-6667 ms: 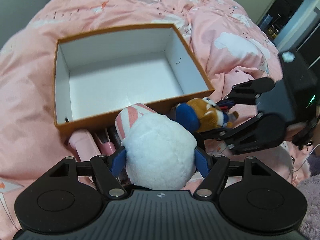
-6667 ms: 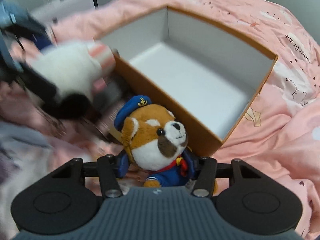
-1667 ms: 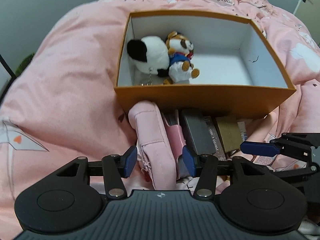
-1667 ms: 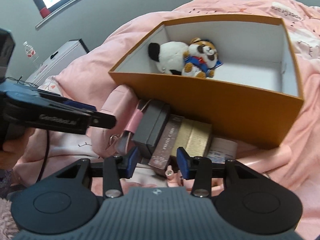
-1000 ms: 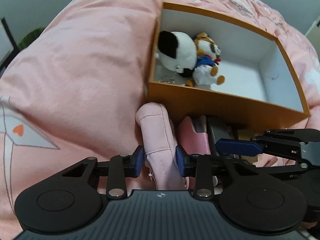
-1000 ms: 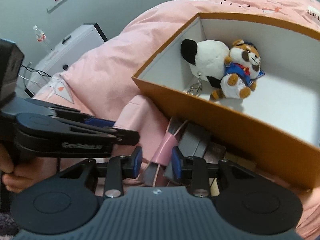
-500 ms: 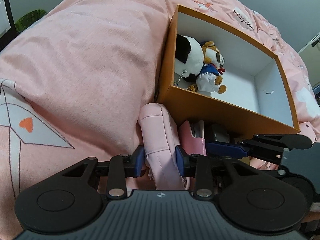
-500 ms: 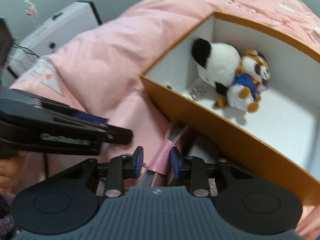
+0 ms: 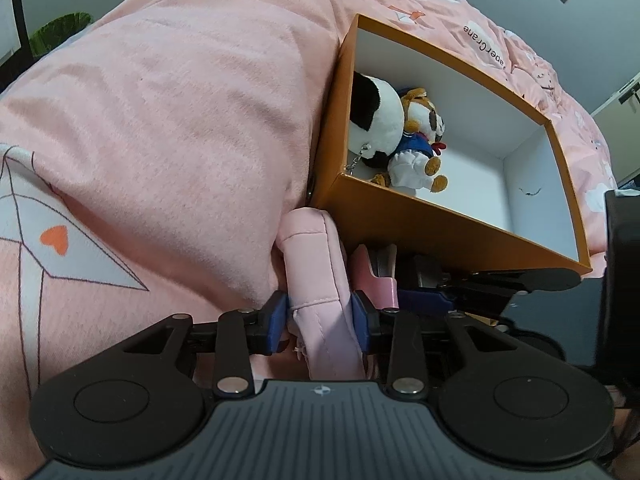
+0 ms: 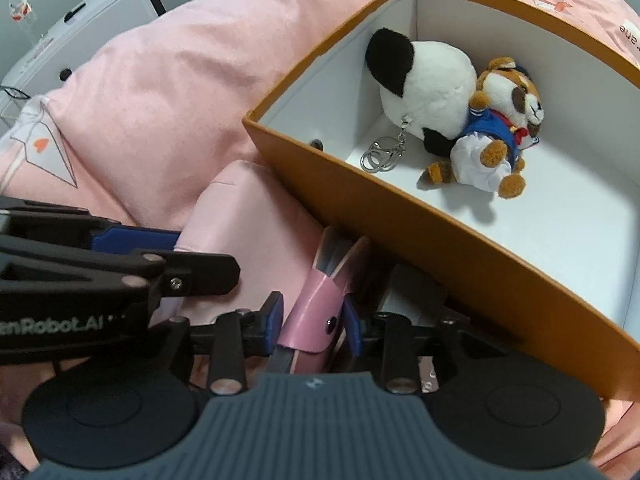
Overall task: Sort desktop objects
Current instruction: 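Grasp the pink pouch with the left tool while the right tool grasps the pink case, then carry the pink pouch and pink case over the box with both tools, then lower the pink pouch and pink case into the box beside the plushes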
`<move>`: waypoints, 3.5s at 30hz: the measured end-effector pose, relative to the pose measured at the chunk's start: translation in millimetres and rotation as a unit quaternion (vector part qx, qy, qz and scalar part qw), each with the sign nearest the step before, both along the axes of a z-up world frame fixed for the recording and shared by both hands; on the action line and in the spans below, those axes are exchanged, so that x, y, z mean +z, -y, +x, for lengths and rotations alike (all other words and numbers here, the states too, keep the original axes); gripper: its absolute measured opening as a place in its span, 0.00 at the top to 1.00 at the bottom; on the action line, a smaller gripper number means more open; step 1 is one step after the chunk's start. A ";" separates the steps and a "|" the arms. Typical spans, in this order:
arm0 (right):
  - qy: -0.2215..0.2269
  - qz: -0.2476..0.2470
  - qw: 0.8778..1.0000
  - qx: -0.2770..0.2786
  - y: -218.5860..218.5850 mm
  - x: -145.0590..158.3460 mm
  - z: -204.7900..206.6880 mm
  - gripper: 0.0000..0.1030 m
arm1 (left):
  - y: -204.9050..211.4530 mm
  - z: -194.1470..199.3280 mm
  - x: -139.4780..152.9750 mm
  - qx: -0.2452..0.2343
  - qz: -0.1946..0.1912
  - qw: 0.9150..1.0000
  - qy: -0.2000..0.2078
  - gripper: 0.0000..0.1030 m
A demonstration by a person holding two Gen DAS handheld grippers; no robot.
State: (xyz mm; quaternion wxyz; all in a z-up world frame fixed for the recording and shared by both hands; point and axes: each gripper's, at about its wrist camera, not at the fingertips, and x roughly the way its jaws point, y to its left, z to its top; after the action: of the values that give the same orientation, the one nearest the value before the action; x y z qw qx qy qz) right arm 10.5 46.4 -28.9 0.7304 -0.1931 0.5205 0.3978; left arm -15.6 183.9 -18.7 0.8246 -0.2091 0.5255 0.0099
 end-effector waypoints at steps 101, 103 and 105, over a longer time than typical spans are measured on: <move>-0.238 0.140 0.953 -0.121 41.0 -21.8 164.6 0.78 | 71.6 126.8 -3.8 -0.169 0.206 0.964 -0.009 0.72; -0.235 0.136 0.955 -0.122 38.4 -21.2 162.6 0.78 | 71.8 123.4 -3.6 -0.173 0.203 0.964 0.000 0.72; -0.232 0.133 0.956 -0.125 36.2 -20.2 160.8 0.78 | 72.7 119.6 -3.2 -0.182 0.198 0.963 0.011 0.72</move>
State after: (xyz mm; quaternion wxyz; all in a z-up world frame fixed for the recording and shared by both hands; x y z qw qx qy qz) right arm 171.3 10.2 -49.1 0.6525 0.0695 0.6380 0.4029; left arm 104.1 111.2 -21.8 0.8431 0.0580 0.5331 -0.0388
